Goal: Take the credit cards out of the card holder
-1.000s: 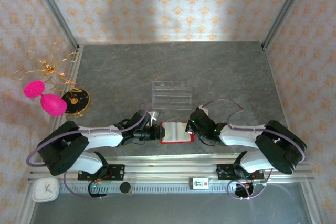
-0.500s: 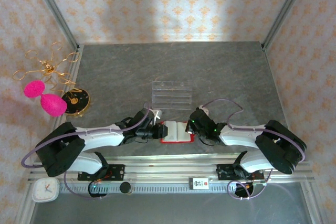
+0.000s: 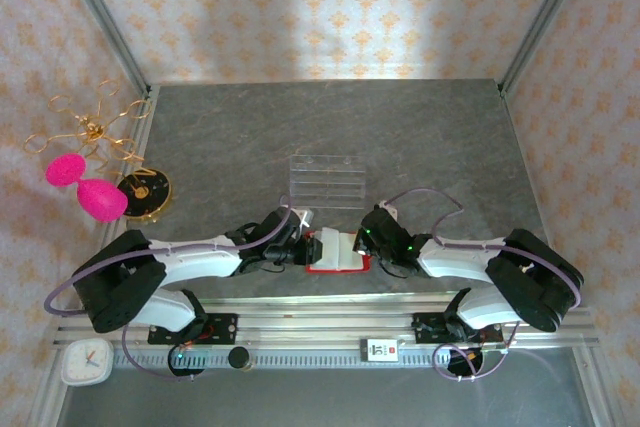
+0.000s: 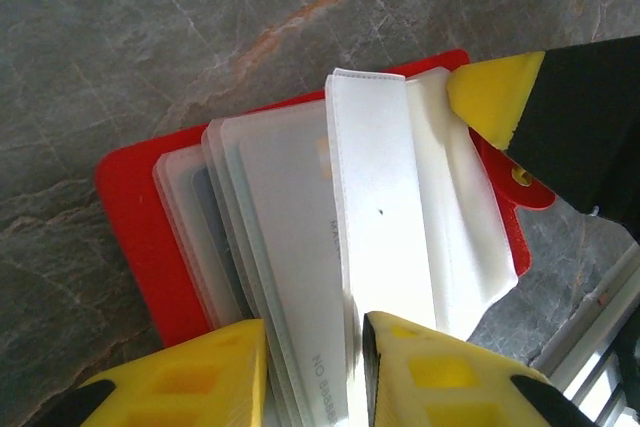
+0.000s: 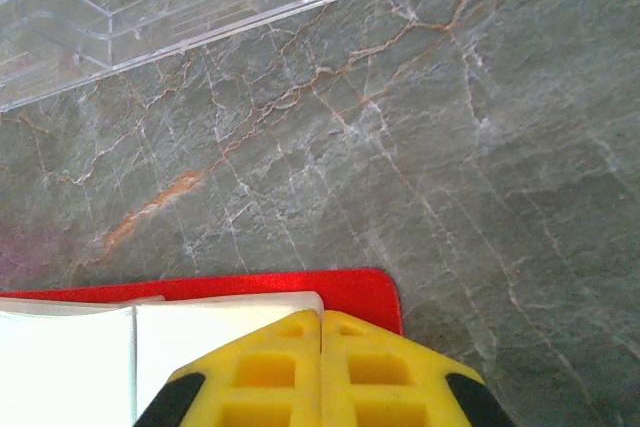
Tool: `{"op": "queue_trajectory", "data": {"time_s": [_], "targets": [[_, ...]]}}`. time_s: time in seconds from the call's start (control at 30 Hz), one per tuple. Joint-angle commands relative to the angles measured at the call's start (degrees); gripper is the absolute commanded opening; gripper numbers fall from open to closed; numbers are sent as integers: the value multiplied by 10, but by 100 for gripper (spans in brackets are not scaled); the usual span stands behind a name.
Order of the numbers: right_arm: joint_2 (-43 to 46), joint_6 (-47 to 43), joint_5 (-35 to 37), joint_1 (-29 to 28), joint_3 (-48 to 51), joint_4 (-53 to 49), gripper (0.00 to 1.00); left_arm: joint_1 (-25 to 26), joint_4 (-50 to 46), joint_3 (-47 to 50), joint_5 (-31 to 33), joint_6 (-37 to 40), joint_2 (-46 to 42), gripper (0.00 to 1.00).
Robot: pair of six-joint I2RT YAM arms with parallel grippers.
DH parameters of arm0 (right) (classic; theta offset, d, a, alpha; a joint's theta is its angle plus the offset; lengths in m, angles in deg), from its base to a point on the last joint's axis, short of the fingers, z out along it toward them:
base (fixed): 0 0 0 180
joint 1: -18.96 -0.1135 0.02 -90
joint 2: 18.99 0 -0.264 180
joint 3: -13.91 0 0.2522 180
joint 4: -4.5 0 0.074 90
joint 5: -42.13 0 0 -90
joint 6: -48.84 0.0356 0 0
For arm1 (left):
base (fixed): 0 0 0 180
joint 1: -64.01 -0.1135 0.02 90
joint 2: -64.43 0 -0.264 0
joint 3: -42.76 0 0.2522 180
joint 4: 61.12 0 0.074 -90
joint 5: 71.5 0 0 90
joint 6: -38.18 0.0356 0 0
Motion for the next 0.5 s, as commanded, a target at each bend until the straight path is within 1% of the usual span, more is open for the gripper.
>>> {"op": "queue_trajectory", "data": {"time_s": [0.0, 0.2, 0.33, 0.47], "targets": [[-23, -8, -32, -4, 10, -16, 3, 5, 71, -7, -37, -21, 4, 29], [-32, -16, -47, -4, 7, -9, 4, 5, 136, 10, -50, -54, -9, 28], [-37, -20, -57, -4, 4, -3, 4, 5, 166, 13, -65, -68, 12, 27], [-35, -23, -64, -4, 5, 5, 4, 5, 174, 10, -69, -74, 25, 12]]}}
